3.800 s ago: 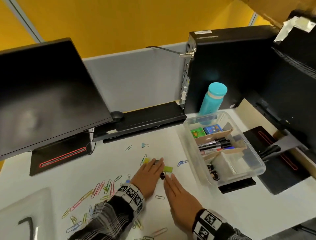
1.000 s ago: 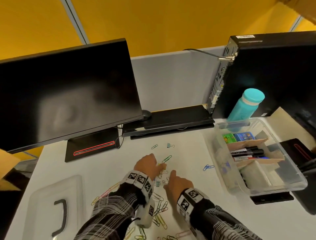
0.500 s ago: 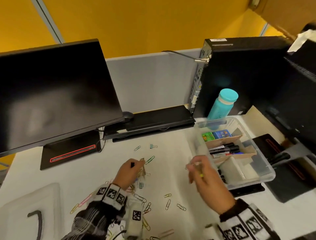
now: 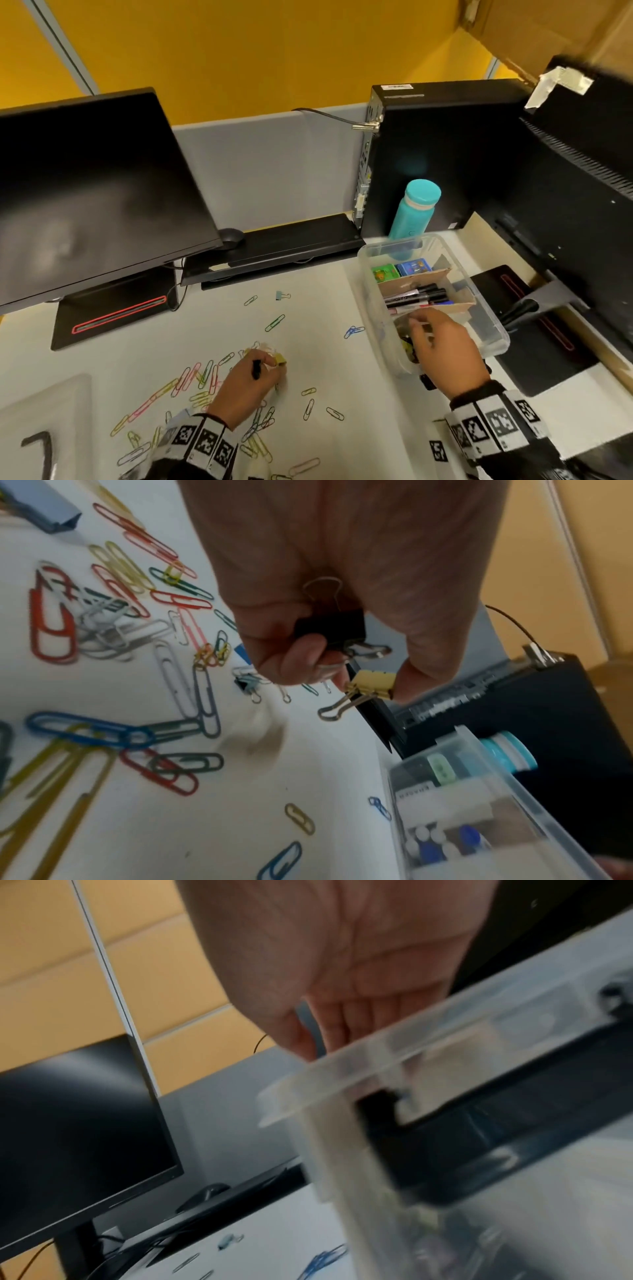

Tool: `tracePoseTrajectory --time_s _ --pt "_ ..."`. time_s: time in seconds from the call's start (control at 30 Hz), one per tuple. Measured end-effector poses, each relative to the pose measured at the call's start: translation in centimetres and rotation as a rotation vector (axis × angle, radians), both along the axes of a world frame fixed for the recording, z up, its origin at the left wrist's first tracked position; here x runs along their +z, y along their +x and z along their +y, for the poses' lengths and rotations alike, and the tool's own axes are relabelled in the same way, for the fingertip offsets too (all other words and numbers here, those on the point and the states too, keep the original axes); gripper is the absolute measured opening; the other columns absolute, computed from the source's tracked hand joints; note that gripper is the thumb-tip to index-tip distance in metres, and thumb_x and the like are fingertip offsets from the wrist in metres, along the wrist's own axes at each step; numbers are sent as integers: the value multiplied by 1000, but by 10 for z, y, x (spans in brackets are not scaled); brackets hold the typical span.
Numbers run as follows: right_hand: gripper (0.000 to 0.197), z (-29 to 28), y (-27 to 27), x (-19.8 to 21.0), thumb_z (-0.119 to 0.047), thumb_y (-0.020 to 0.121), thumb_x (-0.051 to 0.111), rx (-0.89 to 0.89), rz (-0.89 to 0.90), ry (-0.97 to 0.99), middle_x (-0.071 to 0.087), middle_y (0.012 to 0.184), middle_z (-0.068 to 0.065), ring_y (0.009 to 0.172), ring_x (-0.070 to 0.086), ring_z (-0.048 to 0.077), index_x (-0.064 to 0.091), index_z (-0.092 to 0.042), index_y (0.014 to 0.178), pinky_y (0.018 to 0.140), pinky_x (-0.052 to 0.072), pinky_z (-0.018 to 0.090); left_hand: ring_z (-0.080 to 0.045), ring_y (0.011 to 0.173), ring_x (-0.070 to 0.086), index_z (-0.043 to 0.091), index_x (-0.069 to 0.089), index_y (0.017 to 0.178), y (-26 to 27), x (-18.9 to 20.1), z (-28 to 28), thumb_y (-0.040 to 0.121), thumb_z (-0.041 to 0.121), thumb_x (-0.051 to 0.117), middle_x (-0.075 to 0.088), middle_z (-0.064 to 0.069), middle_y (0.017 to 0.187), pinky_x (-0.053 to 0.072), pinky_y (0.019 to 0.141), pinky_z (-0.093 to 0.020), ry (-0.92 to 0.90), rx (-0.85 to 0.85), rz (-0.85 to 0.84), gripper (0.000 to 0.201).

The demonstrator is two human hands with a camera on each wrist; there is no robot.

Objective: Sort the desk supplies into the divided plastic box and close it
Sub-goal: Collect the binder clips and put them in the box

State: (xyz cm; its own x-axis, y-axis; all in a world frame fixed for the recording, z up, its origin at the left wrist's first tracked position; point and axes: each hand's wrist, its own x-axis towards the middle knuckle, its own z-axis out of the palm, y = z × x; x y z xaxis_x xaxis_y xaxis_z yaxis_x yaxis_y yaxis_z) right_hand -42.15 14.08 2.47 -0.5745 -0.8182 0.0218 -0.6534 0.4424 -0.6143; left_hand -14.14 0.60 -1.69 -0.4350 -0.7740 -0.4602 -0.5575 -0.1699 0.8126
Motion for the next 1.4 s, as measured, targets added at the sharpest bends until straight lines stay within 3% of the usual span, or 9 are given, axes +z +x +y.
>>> tracePoseTrajectory --time_s 0.1,0.23,0.37,0.5,0.77,0.93,1.07,1.2,1.4 --pt "32 20 -14 3 -31 88 38 -82 172 -148 61 106 0 102 53 19 59 -18 108 85 41 29 -3 57 43 23 55 91 -9 13 11 84 33 67 49 2 70 38 56 -17 -158 -131 -70 18" --pt "51 40 -34 -21 -26 91 42 -246 278 19 35 149 10 140 26 28 38 -10 140 112 22 44 6 60 49 27 50 97 -51 61 27 83 35 66 50 12 71 38 55 -10 -338 -376 -45 23" --pt "65 42 -36 -37 -38 88 21 -264 260 20 26 154 11 143 20 27 30 -8 144 116 16 41 -7 78 56 28 45 108 -125 98 39 82 42 59 56 11 96 47 67 -24 -622 -660 -111 32" --pt "65 41 -35 -38 -37 87 20 -266 271 5 26 154 11 142 20 27 32 -6 143 116 16 42 -33 95 61 9 46 115 -199 101 51 84 19 60 57 -12 113 47 73 -39 -835 -889 -330 35" --pt "61 43 -37 -39 -34 88 24 -237 262 -35 28 153 11 142 21 28 37 -6 141 116 18 44 -32 109 58 6 52 122 -242 82 64 87 11 59 54 -15 123 48 89 -39 -804 -908 -537 35" --pt "59 43 -36 -40 -35 88 23 -233 253 -47 30 152 10 142 20 27 38 -9 139 114 16 42 -31 102 59 11 54 119 -220 77 63 90 18 55 56 -11 119 49 81 -41 -758 -799 -342 30" --pt "57 43 -30 -36 -36 88 27 -246 238 -61 29 152 8 144 14 27 38 -10 138 116 9 48 -13 109 48 26 50 125 -158 70 50 94 31 46 51 7 122 49 84 -35 -810 -628 -129 31" --pt "48 39 0 -18 -32 86 36 -67 285 -222 33 149 13 145 10 29 47 -11 128 118 -2 43 -5 106 51 29 53 120 -63 28 21 96 28 44 52 13 120 46 87 -23 -669 -438 -290 26" --pt "35 20 66 -24 -21 87 44 418 280 -355 39 145 5 141 25 32 53 -16 120 115 20 43 -9 95 55 29 57 110 31 -22 -3 87 19 55 54 11 110 48 80 -23 -573 -361 -450 25"
